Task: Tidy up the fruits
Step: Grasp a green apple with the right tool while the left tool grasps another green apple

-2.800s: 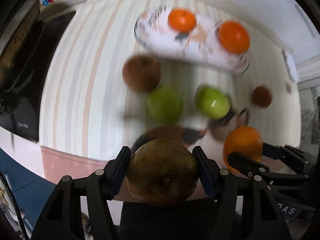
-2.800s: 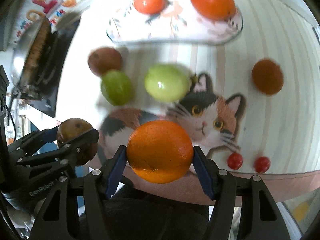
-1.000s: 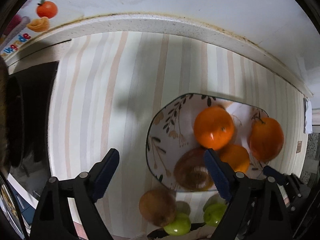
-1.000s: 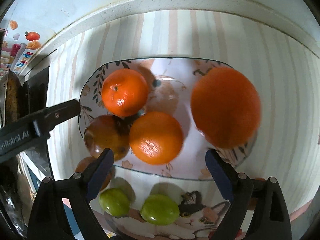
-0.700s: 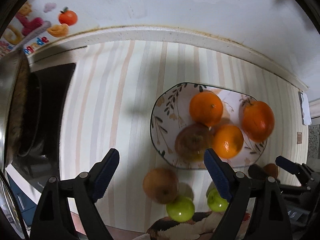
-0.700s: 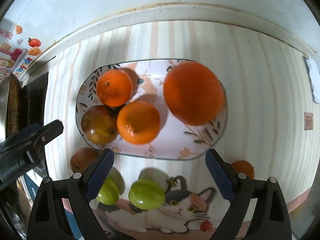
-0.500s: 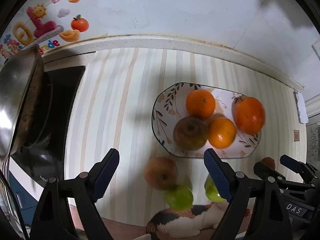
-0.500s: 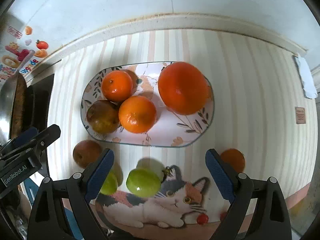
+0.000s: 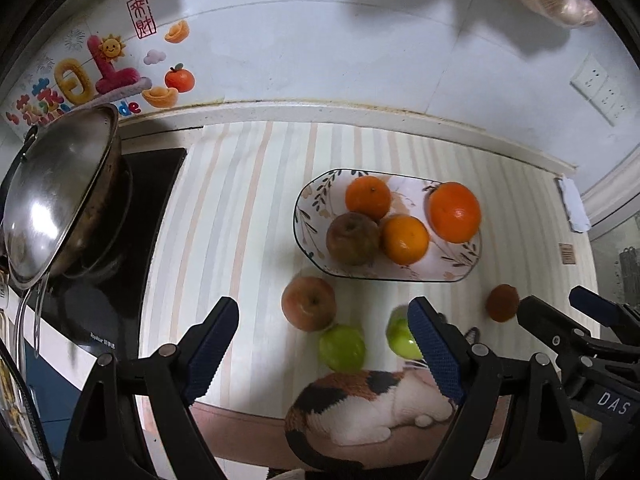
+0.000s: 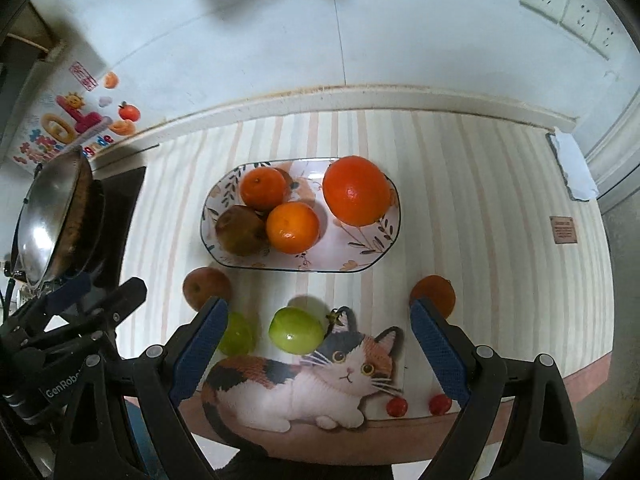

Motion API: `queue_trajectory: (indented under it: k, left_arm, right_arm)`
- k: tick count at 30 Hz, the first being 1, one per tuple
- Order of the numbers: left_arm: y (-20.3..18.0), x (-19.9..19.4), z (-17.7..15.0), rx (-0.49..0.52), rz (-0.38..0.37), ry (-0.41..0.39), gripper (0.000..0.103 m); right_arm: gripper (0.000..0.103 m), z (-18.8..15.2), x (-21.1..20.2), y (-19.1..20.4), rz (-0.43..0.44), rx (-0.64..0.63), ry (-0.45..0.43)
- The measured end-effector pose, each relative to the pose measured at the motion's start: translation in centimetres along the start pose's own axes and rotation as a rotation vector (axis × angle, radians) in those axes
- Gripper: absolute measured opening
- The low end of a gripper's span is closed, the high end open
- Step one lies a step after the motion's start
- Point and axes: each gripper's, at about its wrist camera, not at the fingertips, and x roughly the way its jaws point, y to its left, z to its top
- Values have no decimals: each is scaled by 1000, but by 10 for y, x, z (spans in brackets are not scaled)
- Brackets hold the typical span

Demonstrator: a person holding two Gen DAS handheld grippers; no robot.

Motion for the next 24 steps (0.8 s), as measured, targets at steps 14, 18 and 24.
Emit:
queue_trajectory:
  k: [14, 18, 24]
  left_arm:
    - [16, 11, -10, -81, -21, 41, 87]
    - [25, 46, -22, -109, -1, 127, 87]
    - [33, 86, -40, -140, 20, 229, 86]
  right_arm:
    - [95, -20, -6, -3, 80, 36, 16]
    - [95, -28, 42, -4, 128, 55, 121]
    - [94, -38, 119, -4, 134, 86, 251]
